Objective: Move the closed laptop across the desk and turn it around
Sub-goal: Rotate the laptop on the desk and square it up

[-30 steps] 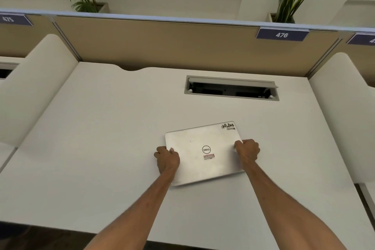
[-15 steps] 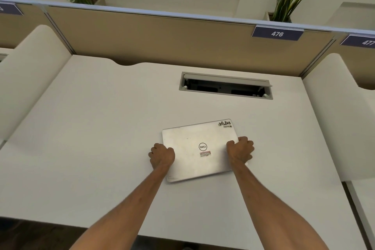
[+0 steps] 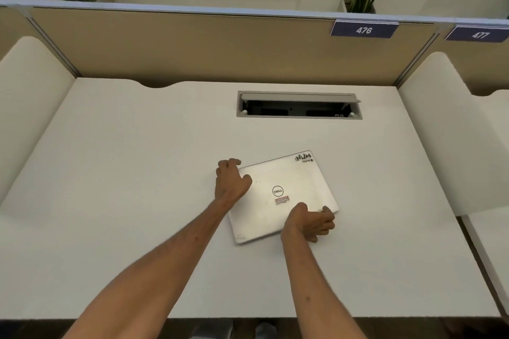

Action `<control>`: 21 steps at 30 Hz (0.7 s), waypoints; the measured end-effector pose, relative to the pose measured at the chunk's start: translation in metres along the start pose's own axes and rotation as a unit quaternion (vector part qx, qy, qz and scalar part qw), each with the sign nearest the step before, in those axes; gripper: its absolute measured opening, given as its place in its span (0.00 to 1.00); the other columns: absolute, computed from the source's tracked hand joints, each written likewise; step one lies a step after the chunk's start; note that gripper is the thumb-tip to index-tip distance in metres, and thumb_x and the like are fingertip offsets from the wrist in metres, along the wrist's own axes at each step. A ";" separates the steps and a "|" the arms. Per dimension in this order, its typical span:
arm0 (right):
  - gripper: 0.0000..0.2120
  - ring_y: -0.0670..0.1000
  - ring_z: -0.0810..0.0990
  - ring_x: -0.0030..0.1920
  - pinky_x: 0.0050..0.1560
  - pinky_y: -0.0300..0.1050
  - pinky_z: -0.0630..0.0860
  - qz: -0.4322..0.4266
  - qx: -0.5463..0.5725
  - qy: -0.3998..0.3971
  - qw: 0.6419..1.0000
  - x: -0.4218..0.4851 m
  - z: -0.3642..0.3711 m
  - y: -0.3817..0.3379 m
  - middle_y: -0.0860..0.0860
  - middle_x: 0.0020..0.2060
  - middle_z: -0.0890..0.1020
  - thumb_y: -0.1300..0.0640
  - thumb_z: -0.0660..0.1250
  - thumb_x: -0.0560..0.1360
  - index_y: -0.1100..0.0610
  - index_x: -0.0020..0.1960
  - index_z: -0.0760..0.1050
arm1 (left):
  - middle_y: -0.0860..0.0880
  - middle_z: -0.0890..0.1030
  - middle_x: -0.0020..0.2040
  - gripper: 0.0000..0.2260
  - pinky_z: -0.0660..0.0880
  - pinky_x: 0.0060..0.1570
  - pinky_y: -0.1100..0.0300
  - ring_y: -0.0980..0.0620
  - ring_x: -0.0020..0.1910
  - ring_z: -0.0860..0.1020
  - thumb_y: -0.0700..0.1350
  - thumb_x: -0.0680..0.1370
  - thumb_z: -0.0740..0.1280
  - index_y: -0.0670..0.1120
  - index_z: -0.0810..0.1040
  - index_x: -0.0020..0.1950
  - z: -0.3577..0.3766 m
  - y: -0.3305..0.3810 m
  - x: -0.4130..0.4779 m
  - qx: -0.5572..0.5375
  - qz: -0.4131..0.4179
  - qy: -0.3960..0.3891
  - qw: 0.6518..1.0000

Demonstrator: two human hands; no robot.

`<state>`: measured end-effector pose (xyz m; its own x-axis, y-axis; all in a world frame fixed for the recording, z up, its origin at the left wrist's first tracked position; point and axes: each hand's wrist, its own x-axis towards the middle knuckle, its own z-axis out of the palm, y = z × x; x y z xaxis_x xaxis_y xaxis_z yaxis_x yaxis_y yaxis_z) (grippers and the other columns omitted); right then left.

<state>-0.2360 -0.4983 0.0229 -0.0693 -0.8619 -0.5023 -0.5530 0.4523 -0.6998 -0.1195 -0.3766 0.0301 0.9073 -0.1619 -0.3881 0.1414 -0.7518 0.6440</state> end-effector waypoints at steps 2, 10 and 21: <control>0.27 0.63 0.70 0.73 0.68 0.61 0.70 0.033 0.032 0.013 0.999 0.003 -0.004 0.001 0.59 0.72 0.71 0.67 0.65 0.75 0.60 0.73 0.67 | 0.44 0.71 0.75 0.20 0.71 0.73 0.51 0.44 0.75 0.72 0.43 0.80 0.69 0.46 0.77 0.73 -0.001 0.010 0.010 -0.010 0.043 -0.053 0.998; 0.22 0.61 0.78 0.66 0.61 0.48 0.72 0.225 0.138 -0.047 0.963 -0.023 -0.007 0.013 0.59 0.71 0.75 0.51 0.57 0.77 0.60 0.67 0.70 | 0.45 0.67 0.83 0.25 0.62 0.83 0.47 0.42 0.83 0.64 0.50 0.86 0.65 0.46 0.70 0.83 0.019 0.050 0.046 0.115 0.140 -0.156 0.971; 0.07 0.65 0.80 0.68 0.69 0.59 0.79 0.192 0.037 -0.177 0.965 -0.022 -0.006 0.025 0.59 0.64 0.79 0.48 0.57 0.65 0.49 0.41 0.65 | 0.41 0.69 0.78 0.23 0.67 0.77 0.43 0.38 0.79 0.66 0.52 0.87 0.59 0.43 0.69 0.80 0.044 0.053 0.056 0.227 0.114 -0.154 0.955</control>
<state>-0.2529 -0.4693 0.0199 0.0387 -0.5011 -0.8645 -0.4815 0.7488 -0.4555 -0.0784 -0.4537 0.0135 0.7246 -0.4819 -0.4928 -0.2954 -0.8631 0.4097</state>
